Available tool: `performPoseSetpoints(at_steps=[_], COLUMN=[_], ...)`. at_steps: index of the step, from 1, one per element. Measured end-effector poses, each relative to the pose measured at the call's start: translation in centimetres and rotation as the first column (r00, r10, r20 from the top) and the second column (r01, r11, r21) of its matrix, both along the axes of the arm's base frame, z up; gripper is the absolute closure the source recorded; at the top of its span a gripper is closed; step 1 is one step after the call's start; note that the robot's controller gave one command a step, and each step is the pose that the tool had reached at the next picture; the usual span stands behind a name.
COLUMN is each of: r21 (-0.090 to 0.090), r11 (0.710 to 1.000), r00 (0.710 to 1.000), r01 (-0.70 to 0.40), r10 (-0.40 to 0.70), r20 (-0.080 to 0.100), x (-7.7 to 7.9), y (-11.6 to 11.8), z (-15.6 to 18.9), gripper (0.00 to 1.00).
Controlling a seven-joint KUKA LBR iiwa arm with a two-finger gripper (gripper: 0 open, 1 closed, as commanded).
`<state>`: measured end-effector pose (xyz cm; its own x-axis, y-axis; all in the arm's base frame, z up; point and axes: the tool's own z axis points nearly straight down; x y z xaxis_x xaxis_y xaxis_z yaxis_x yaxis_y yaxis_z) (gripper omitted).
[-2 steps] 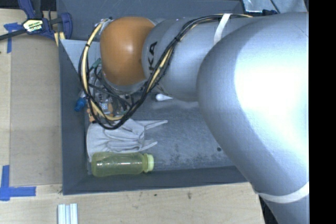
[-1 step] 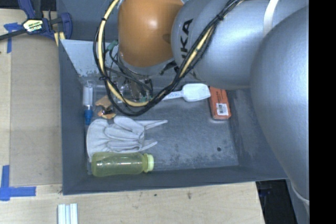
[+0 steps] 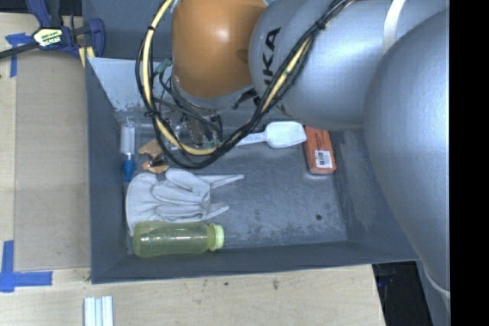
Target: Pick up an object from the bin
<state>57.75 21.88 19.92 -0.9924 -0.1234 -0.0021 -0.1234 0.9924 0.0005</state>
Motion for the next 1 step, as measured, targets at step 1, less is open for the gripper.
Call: performPoseSetpoints(at_steps=[1], r21=[-0.001], r11=[1.0], r00=[1.0], r01=[-0.021], r10=[0.021], r20=[-0.001], x=[-0.44], y=[-0.75], z=[0.92], gripper=[1.0])
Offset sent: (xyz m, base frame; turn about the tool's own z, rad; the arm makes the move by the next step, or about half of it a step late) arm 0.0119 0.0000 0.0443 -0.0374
